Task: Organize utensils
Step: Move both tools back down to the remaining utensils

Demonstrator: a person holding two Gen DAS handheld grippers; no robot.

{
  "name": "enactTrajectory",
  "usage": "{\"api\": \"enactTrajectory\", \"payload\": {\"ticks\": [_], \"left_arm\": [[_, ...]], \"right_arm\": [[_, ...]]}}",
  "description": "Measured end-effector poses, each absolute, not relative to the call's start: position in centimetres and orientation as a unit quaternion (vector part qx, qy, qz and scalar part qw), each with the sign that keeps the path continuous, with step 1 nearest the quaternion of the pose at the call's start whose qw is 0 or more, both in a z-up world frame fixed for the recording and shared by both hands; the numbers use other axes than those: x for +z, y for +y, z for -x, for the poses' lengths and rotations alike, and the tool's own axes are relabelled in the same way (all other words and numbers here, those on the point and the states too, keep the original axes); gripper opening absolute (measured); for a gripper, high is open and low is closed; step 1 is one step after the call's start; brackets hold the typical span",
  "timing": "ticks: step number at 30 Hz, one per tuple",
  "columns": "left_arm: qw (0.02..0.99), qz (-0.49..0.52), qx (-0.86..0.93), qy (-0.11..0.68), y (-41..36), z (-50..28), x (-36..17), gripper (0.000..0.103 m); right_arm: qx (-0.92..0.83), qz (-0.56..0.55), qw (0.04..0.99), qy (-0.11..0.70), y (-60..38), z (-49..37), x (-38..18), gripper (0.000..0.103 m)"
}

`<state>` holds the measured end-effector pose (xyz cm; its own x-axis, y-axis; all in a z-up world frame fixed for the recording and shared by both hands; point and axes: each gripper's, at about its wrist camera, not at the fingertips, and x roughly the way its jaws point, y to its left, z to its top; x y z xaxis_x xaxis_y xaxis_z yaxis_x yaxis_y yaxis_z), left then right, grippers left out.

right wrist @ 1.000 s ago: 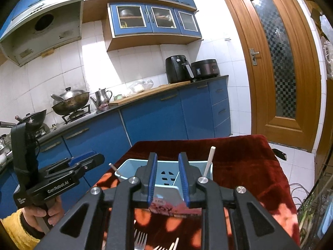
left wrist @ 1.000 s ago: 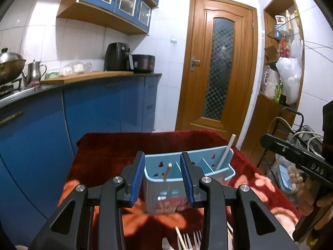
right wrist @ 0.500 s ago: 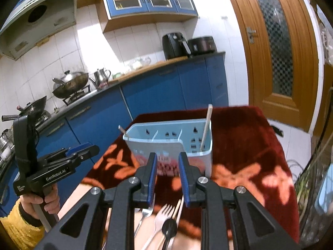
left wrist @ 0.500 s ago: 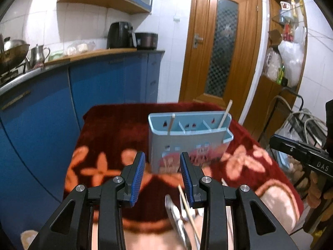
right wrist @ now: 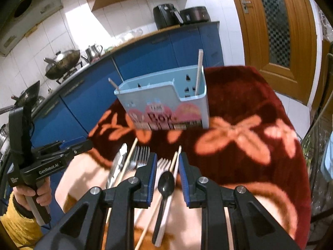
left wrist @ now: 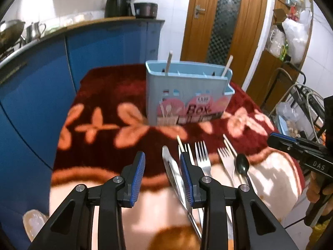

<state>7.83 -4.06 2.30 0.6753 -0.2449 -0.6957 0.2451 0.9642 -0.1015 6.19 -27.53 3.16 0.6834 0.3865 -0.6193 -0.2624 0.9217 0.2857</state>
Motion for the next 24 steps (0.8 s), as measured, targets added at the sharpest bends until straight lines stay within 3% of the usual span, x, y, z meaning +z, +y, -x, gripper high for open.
{"api": "enactTrajectory", "payload": {"ticks": [16, 24], "left_arm": [[0.857, 0.001, -0.147, 0.493, -5.4, -8.8, -2.8, 0.035], [0.846, 0.013, -0.162, 0.508, -5.5, -9.1, -3.4, 0.035]], "right_arm": [[0.17, -0.068, 0.879, 0.44, -27.0, -6.6, -1.0, 0.025], [0.179, -0.057, 0.857, 0.48, -26.6, -7.2, -2.2, 0.025]]}}
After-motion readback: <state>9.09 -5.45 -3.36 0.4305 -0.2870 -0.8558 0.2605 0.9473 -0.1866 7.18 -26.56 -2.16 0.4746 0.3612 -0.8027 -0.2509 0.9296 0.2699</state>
